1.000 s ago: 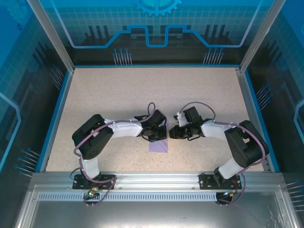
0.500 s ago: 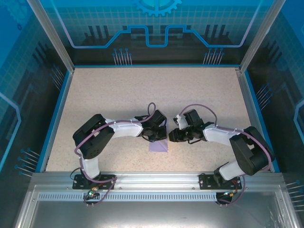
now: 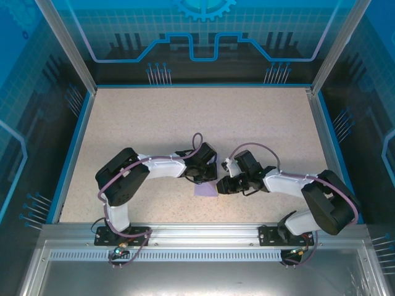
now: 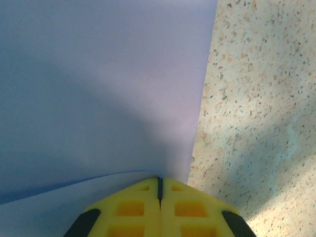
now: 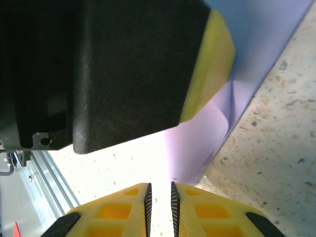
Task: Fold a paper plane with a square sheet of paper (pick it up from the middle)
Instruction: Fold the triangle a second time at the center of the table.
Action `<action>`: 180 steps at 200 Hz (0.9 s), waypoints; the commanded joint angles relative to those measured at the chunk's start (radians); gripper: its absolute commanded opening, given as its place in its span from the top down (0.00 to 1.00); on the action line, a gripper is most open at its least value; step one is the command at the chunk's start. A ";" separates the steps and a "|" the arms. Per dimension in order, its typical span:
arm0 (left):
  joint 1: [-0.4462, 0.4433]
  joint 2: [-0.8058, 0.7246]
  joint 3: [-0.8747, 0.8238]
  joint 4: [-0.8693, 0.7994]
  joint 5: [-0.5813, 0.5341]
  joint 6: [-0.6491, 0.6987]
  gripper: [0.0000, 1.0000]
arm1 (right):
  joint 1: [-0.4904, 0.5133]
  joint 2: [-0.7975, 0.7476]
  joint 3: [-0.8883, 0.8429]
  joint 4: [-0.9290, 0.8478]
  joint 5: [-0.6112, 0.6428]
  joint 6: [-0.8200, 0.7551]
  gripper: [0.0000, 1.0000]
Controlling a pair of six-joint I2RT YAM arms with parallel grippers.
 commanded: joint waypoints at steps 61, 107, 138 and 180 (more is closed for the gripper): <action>0.010 0.038 0.002 -0.004 -0.022 -0.008 0.96 | 0.051 0.025 -0.003 0.053 0.026 0.031 0.81; 0.013 0.039 -0.001 -0.005 -0.023 -0.005 0.95 | 0.052 0.056 -0.012 0.058 0.047 0.023 0.81; 0.016 0.039 -0.004 -0.003 -0.021 -0.005 0.95 | 0.052 0.074 -0.014 0.043 0.071 0.008 0.82; 0.018 0.039 -0.003 -0.005 -0.021 -0.002 0.95 | 0.052 0.094 -0.011 0.039 0.089 0.000 0.82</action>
